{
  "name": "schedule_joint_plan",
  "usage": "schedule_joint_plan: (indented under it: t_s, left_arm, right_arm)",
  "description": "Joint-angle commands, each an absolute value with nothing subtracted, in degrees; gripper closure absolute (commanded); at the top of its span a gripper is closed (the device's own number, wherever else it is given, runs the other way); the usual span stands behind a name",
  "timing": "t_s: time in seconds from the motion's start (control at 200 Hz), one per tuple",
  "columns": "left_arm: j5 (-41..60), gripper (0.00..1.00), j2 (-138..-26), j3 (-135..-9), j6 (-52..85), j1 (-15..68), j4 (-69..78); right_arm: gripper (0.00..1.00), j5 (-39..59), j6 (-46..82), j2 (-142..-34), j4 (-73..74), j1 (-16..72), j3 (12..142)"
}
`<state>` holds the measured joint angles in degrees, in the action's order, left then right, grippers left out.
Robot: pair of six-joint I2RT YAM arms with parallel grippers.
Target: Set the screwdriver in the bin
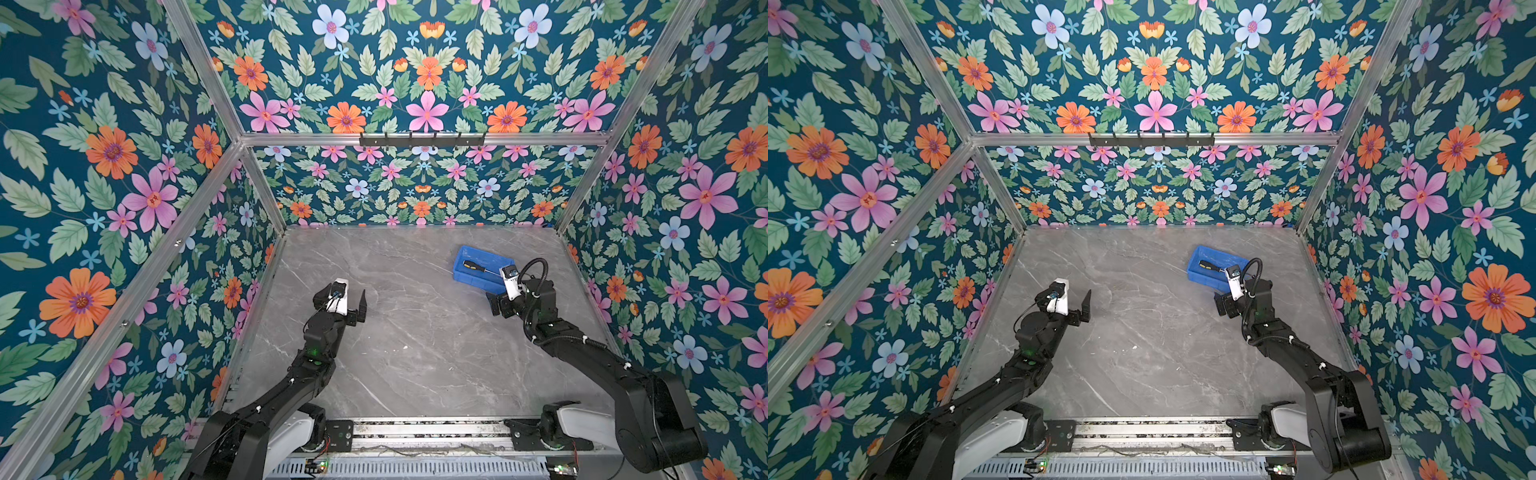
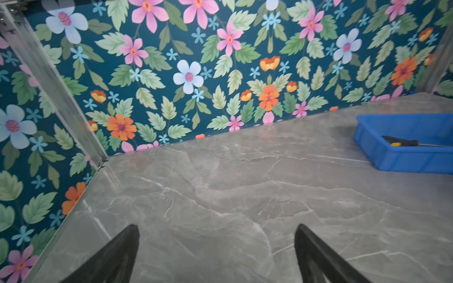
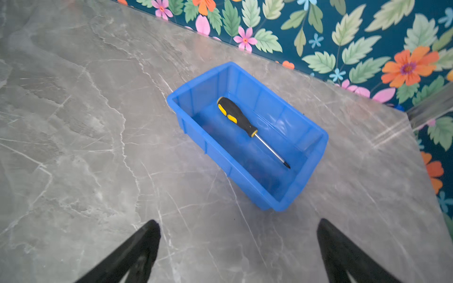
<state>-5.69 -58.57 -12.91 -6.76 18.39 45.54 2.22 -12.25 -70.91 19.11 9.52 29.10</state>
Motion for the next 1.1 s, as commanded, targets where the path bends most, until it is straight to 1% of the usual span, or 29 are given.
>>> schedule_joint_plan:
  t_s: [0.0,0.08,0.2,0.35,0.45,0.495,0.54,0.58,0.661,0.711,0.781,0.896,0.971,1.031,1.096]
  left_arm:
    - [-4.5,0.0,-59.4,-11.9,-9.5,16.0,47.4]
    - [-7.1,0.0,-61.0,-9.9,-10.4,14.6,50.8]
    - [-10.8,0.0,-64.7,-7.2,-9.9,12.4,57.2]
    - [-17.5,0.0,-73.2,-3.4,-9.0,10.4,72.7]
    - [-13.0,0.0,-77.0,-5.9,-8.4,7.8,73.2]
    - [-11.9,0.0,-79.3,-7.4,-8.3,7.0,74.0]
    - [-12.2,0.0,-79.7,-9.8,-7.1,6.9,69.9]
    - [-12.3,0.0,-80.3,-11.6,-6.2,6.6,66.9]
    - [-12.0,0.0,-82.4,-13.4,-4.2,6.0,67.1]
    - [-9.2,0.0,-84.6,-13.0,-3.1,5.4,71.3]
    - [-8.1,0.0,-88.2,-13.2,-3.5,5.3,73.3]
    - [-9.9,0.0,-93.6,-13.2,-1.8,3.8,79.7]
    - [-10.1,0.0,-91.8,-16.3,0.2,2.9,69.6]
    - [-8.1,0.0,-93.0,-16.3,0.2,1.8,72.9]
    - [-8.0,0.0,-92.5,-16.3,0.4,1.8,71.5]
  right_arm:
    - [0.01,-1.4,-6.7,-71.2,27.3,8.6,26.6]
    - [0.01,-2.0,-4.7,-71.8,30.7,6.7,24.1]
    - [0.01,-0.6,-0.1,-73.7,41.7,1.7,18.8]
    - [0.02,0.2,4.3,-78.7,53.6,-2.5,14.3]
    - [0.02,1.6,3.7,-82.4,56.8,-2.6,14.6]
    - [0.01,2.7,3.2,-82.7,54.5,-2.6,15.8]
    - [0.01,3.3,2.7,-81.9,50.2,-2.6,17.3]
    - [0.01,3.6,2.7,-82.6,51.3,-2.6,17.5]
    - [0.01,4.2,2.6,-82.1,50.2,-2.6,17.6]
    - [0.01,4.7,2.3,-82.5,51.1,-2.6,17.4]
    - [0.01,4.8,2.3,-82.3,50.6,-2.6,17.5]
    - [0.01,4.7,2.3,-82.4,50.4,-2.6,17.6]
    - [0.01,4.5,2.6,-82.4,49.8,-2.6,17.9]
    - [0.01,4.4,2.6,-82.4,49.7,-2.6,18.0]
    - [0.01,4.3,2.6,-82.4,49.6,-2.6,18.0]
